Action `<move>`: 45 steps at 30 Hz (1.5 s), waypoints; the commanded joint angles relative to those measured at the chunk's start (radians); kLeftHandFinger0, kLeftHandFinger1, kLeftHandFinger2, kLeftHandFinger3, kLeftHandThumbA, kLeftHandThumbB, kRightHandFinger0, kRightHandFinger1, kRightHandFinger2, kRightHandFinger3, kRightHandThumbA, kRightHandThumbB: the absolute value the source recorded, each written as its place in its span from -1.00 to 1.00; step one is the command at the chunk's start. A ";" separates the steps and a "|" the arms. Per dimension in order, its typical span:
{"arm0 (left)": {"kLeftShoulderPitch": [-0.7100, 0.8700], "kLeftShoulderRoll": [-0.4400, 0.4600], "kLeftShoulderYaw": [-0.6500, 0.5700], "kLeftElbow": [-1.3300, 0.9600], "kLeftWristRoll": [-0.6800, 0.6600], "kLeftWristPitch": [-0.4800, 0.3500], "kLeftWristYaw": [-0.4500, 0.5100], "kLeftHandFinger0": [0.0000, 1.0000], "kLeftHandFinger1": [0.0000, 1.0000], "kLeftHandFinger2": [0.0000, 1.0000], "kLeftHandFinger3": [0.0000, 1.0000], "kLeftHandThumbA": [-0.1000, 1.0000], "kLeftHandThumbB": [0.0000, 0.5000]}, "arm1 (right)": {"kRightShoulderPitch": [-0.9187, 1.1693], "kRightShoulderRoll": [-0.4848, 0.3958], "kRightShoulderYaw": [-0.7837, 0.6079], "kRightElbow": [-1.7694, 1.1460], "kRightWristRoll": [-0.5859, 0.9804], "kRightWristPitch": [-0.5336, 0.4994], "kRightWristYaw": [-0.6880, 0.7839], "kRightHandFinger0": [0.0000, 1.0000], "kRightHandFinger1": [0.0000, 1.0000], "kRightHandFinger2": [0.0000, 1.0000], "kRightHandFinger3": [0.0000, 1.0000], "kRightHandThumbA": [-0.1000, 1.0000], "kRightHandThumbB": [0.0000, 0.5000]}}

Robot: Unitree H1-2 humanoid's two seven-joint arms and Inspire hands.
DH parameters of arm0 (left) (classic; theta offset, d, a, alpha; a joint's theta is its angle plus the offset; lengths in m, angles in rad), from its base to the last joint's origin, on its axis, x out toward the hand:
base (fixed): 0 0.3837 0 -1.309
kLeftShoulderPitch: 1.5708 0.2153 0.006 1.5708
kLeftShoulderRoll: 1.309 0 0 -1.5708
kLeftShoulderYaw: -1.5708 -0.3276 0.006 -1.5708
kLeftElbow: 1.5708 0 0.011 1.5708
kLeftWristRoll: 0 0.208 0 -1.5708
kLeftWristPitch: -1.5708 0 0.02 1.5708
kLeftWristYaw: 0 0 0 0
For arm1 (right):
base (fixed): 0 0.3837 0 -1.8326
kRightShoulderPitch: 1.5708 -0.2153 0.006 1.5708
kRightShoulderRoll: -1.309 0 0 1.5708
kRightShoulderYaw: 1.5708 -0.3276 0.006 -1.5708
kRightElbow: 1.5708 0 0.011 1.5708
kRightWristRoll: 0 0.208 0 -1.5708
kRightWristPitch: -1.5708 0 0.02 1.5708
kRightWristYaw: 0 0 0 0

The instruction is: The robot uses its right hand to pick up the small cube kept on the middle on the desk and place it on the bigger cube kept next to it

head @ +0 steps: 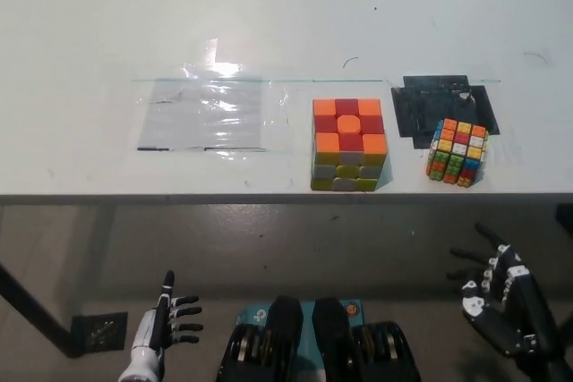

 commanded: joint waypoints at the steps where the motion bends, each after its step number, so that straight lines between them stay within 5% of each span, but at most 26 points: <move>1: -0.027 0.015 -0.006 -0.006 0.009 -0.039 0.027 0.10 0.08 0.32 0.27 1.00 -0.63 | -0.014 -0.035 0.003 -0.125 0.023 0.095 0.054 0.02 0.18 0.43 0.96 -0.59 -0.53; 4: -0.019 0.014 0.005 0.000 -0.011 -0.053 0.011 0.05 0.03 0.28 0.23 1.00 -0.58 | -0.038 -0.075 -0.012 -0.196 0.040 0.078 0.077 0.06 0.17 0.42 0.97 -0.67 -0.63; 5: -0.011 0.016 0.008 0.006 -0.020 -0.060 -0.003 0.04 0.04 0.27 0.23 1.00 -0.47 | -0.072 -0.126 -0.012 -0.267 -0.036 0.064 0.087 0.00 0.11 0.38 1.00 -0.52 -0.64; 11: -0.005 0.015 0.016 0.008 -0.034 -0.056 -0.009 0.01 0.03 0.27 0.22 1.00 -0.43 | -0.148 -0.194 -0.014 -0.365 -0.102 0.091 0.092 -0.18 0.02 0.33 0.93 -0.56 -0.40; 13: -0.006 0.015 0.017 0.012 -0.036 -0.066 -0.012 -0.11 -0.09 0.10 0.06 1.00 -0.50 | -0.191 -0.213 -0.017 -0.383 -0.116 0.084 0.097 -0.20 0.00 0.33 0.91 -0.58 -0.31; 19: -0.003 0.019 0.013 0.017 -0.037 -0.061 -0.019 -0.03 0.00 0.19 0.19 1.00 -0.41 | -0.283 -0.244 -0.020 -0.360 -0.151 0.038 0.100 -0.33 -0.05 0.36 0.88 -0.50 -0.18; 20: 0.001 0.020 0.006 0.009 -0.025 -0.058 -0.007 -0.03 -0.01 0.20 0.22 1.00 -0.45 | -0.312 -0.259 -0.018 -0.351 -0.187 0.056 0.104 -0.11 0.08 0.44 0.90 -0.56 -0.19; 21: 0.001 0.020 0.005 0.008 -0.024 -0.058 -0.005 -0.03 -0.01 0.20 0.23 1.00 -0.45 | -0.316 -0.261 -0.018 -0.350 -0.192 0.059 0.105 -0.11 0.08 0.44 0.91 -0.57 -0.19; 23: -0.001 0.016 0.010 0.004 -0.032 -0.051 -0.002 -0.09 -0.06 0.14 0.14 1.00 -0.47 | -0.356 -0.282 -0.012 -0.323 -0.250 0.072 0.110 0.27 0.47 0.63 0.94 -0.51 -0.08; 24: -0.005 0.019 0.006 0.006 -0.026 -0.056 0.000 -0.09 -0.05 0.15 0.14 1.00 -0.54 | -0.374 -0.291 -0.004 -0.294 -0.281 0.050 0.108 0.46 0.75 0.82 1.00 -0.36 -0.05; 27: -0.006 0.019 0.004 0.004 -0.024 -0.043 0.006 0.03 0.07 0.30 0.24 1.00 -0.40 | -0.427 -0.330 0.043 -0.210 -0.388 0.030 0.130 1.00 1.00 1.00 1.00 0.03 0.01; 32: -0.004 0.019 -0.003 -0.011 -0.016 -0.047 0.012 0.07 0.09 0.34 0.27 1.00 -0.51 | -0.472 -0.355 0.089 -0.162 -0.429 0.045 0.161 1.00 1.00 1.00 1.00 0.23 0.19; 36: -0.013 0.021 0.001 -0.011 -0.025 -0.043 0.009 -0.01 0.03 0.26 0.19 1.00 -0.59 | -0.539 -0.368 0.170 -0.077 -0.538 0.076 0.199 1.00 1.00 1.00 1.00 0.47 0.56; 45: -0.020 0.027 -0.009 -0.020 -0.018 -0.045 0.004 0.04 0.08 0.27 0.19 1.00 -0.52 | -0.582 -0.323 0.215 0.082 -0.564 0.055 0.178 1.00 1.00 1.00 1.00 0.42 0.67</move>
